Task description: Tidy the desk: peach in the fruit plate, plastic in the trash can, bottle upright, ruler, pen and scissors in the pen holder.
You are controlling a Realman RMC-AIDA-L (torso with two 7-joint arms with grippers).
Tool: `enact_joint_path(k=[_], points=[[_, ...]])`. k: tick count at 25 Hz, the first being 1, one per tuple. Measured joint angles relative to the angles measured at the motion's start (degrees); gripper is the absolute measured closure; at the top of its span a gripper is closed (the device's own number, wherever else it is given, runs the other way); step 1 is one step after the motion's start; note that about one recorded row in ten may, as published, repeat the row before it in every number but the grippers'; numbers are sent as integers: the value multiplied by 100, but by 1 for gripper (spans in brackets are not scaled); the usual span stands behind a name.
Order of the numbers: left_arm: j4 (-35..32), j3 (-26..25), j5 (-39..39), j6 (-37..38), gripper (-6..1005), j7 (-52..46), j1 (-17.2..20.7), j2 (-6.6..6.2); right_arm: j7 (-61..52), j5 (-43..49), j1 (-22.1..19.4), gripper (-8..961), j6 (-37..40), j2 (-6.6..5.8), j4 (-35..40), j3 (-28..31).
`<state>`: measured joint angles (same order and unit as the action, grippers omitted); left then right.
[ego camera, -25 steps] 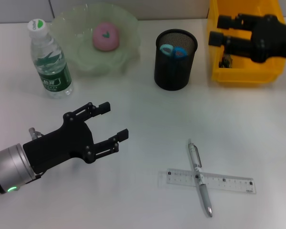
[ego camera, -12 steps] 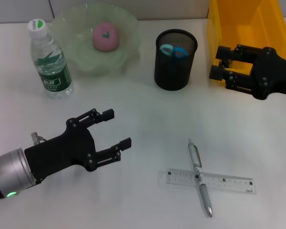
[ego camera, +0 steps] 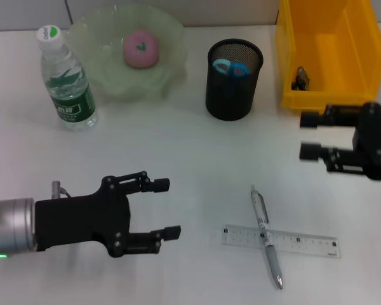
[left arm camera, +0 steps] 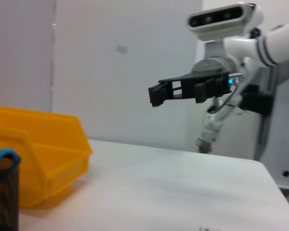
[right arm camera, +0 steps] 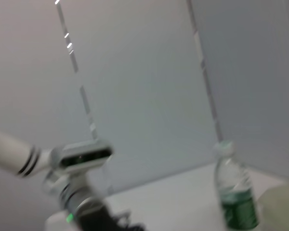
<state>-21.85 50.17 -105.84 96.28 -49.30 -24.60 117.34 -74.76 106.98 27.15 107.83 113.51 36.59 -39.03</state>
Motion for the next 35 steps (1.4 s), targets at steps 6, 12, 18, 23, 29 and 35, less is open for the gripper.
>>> enact_joint_path(k=[6,12,18,23,29,35], points=[[-99,204,-75,154,208,-37,-44,-150,-438,781,284,370,369,-203,266,-4],[-129,191,-428,6,207,0,-127,-113,-985,1653,811,369,666,-247,782,-121],[-105,199,-438,-276,209,37,-124,-46,-1707,2016,1437,370,659,-116,1290,-1005],[-125,150,-428,-323,211,14,-104,46,-2469,2272,1813,370,531,165,1984,-1823],[-90,99,-398,-311,213,-39,-168,77,-2997,2757,2038,369,527,493,2543,-2235],[-47,53,-392,-342,214,-41,-182,108,-3491,2925,2201,369,506,554,2818,-3007]])
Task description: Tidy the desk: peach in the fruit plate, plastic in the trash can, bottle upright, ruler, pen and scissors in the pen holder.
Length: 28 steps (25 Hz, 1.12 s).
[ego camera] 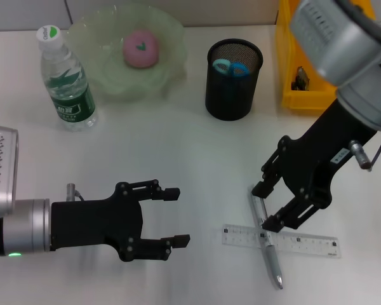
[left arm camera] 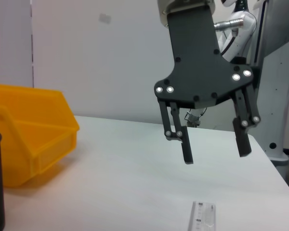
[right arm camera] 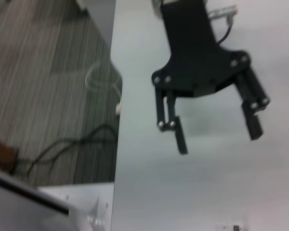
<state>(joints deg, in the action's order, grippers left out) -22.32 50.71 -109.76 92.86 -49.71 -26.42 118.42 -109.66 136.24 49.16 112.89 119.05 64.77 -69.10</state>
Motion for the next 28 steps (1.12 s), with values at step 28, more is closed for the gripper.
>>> enact_joint_path(k=[28], points=[[229,-61,29,-218,216,36,76,-3,-896,-187,45,369,-1642,75,60,-2659]])
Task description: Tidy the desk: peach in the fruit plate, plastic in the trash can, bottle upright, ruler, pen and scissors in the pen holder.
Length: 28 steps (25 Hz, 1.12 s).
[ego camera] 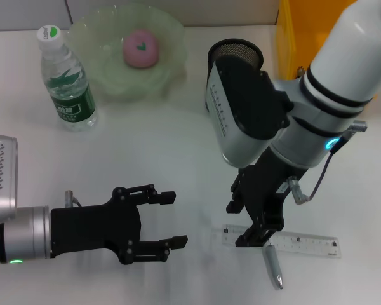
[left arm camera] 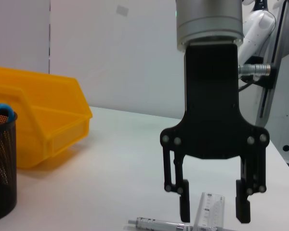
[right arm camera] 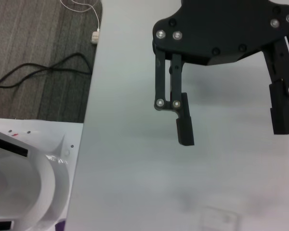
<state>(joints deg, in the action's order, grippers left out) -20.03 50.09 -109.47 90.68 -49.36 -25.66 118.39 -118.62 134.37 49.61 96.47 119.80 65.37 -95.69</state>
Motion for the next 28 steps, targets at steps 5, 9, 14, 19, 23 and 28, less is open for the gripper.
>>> enact_joint_path(k=[5,9,14,19,23,28], points=[[-9,0,-3,0,216,16,-17,0,-22,-8,-42,369,-245,0,-41,-272],[-10,0,-4,1,216,11,-25,0,-77,-14,-93,369,-393,-1,-58,-471],[-10,0,-4,2,216,13,-23,0,-79,-16,-132,369,-452,-1,-60,-541],[-10,0,-4,1,216,11,-28,0,-81,-17,-179,369,-510,-1,-60,-606],[-10,0,-4,-2,216,12,-27,7,-82,-17,-187,370,-519,-1,-60,-613],[-10,0,-4,-6,216,12,-18,9,-82,-13,-189,370,-524,-1,-58,-616]])
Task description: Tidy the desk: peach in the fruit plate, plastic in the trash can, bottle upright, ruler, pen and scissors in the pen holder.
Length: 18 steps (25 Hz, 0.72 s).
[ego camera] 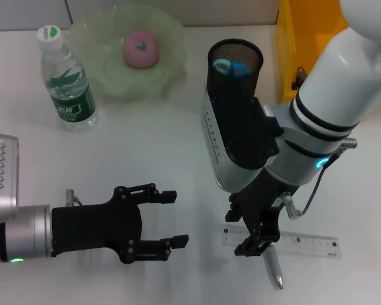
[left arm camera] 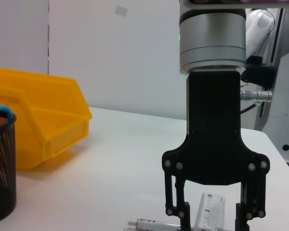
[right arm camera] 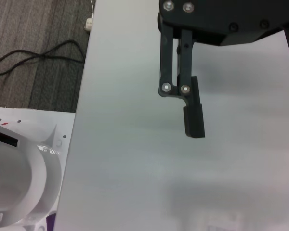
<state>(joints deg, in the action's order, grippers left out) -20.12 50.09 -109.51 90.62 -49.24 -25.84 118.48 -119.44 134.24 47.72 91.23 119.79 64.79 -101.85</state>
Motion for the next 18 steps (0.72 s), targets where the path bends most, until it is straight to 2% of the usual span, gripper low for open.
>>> enact_joint_path(k=[18], points=[[9,0,0,-19,216,-29,-10,0,0,32,-9,370,-105,0,42,-159]])
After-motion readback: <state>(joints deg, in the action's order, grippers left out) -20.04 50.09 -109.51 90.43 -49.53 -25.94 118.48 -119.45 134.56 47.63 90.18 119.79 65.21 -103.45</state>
